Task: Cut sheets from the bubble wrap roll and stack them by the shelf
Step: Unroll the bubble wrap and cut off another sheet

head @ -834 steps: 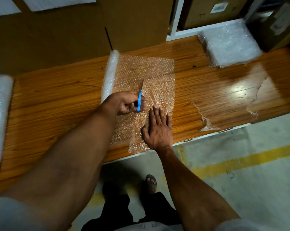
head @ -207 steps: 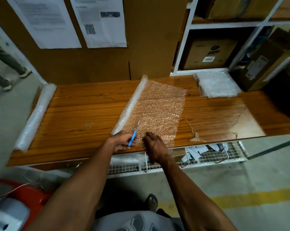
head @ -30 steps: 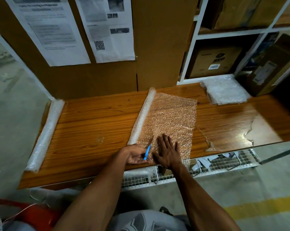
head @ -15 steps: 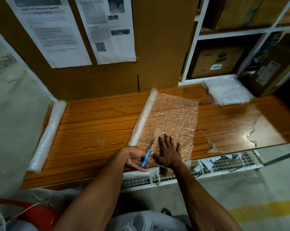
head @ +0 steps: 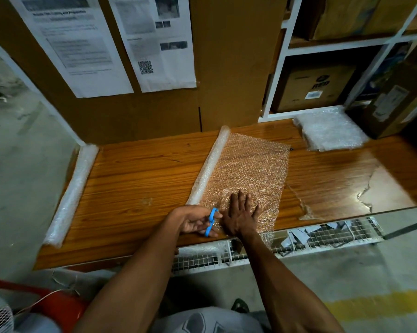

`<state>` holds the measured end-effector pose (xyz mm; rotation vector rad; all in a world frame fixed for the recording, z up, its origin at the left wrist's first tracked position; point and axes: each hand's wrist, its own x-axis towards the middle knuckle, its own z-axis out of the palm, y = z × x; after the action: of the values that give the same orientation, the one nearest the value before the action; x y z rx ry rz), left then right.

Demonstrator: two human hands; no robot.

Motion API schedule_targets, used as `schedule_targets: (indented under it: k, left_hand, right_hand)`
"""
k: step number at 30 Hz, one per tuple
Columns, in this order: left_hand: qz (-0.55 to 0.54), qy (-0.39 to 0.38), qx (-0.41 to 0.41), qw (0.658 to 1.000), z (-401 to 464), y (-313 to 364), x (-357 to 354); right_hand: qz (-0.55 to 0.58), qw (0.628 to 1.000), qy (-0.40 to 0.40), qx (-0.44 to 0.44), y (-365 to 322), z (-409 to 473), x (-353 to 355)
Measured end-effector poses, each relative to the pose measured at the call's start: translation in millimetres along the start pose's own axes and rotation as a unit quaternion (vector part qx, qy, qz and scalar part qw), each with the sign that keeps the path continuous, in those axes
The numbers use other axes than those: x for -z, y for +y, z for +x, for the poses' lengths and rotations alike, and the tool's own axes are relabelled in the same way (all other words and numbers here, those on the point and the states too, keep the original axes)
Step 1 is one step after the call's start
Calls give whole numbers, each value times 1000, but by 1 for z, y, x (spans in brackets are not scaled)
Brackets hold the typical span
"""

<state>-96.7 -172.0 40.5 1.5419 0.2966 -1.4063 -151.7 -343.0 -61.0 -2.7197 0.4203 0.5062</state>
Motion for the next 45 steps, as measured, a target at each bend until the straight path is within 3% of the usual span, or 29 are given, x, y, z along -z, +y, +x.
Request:
schedule_targets:
  k: [19, 26, 36, 45]
  left_hand:
    - [-10, -28, -26, 999, 12, 1, 22]
    - [13, -21, -24, 999, 16, -3, 25]
    - [37, -54, 45, 997, 28, -10, 36]
    - [53, -38, 75, 995, 36, -1, 27]
  right_hand:
    - [5, 1000, 11, -8, -2, 4, -3]
    - [13, 998, 65, 11, 5, 6, -9]
    - [-1, 997, 69, 21, 14, 4, -5]
    - [-8, 997, 68, 26, 16, 4, -1]
